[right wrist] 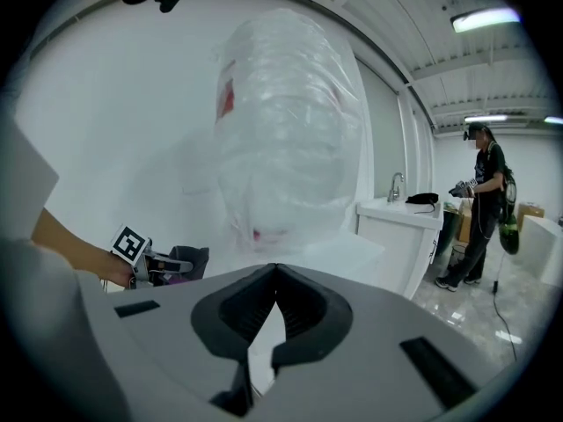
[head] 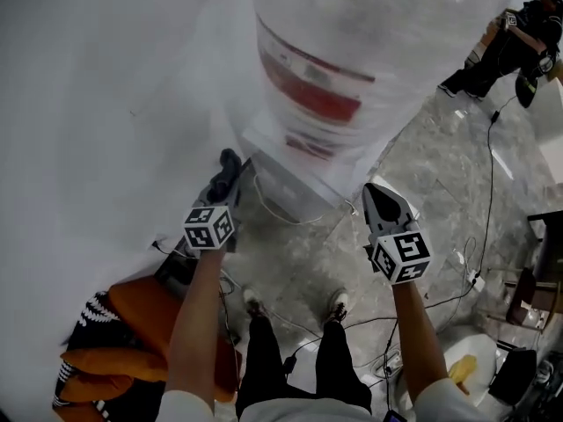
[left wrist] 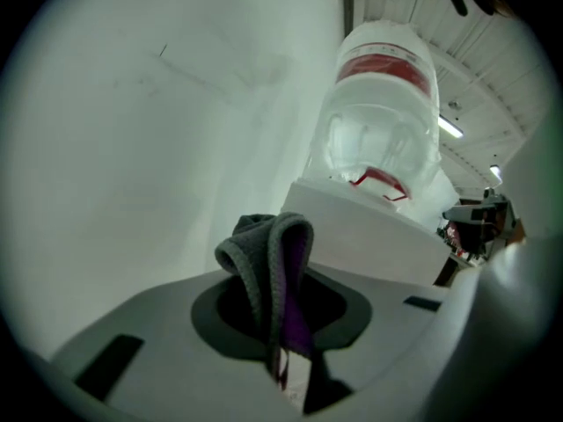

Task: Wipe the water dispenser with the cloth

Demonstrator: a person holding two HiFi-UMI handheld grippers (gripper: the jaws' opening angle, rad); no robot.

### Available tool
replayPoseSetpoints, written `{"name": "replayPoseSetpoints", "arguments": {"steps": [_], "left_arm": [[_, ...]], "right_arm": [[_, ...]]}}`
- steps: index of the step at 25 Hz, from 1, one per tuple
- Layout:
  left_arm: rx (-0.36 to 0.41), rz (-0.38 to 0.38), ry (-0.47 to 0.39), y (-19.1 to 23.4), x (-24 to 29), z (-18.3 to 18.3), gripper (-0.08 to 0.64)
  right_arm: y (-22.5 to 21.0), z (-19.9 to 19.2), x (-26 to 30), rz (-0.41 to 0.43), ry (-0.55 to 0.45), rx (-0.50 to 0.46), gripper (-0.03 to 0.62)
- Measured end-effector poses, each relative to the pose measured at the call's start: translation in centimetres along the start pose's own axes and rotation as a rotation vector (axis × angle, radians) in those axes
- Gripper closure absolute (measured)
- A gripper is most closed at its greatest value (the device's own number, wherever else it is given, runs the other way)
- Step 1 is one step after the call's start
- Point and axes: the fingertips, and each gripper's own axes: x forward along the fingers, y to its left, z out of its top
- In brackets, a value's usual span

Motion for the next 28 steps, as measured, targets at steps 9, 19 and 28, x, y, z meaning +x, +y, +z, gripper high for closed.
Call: {"name": "replayPoseSetpoints", "arguments": {"steps": [9,19,28], "left_arm": [[0.040,-0.065,-0.033,-1.3,6.9,-3.9,0.483],[0.048,-0.242,-0.051,-10.2,5.6,-5.4,0.483],[0.040,-0.451,0.035,-20.5,4.0,-11.9,0.483]], "right_arm": [[-2.8,-4.4,1.0,-0.046,0.063,0.056,0.577],[-1.4,-6.6,-0.5,-0.047,0.080,0.068,0.577],[-0.4,-9.1,-2.6,-0.064,0.115,0.103,0.577]]}}
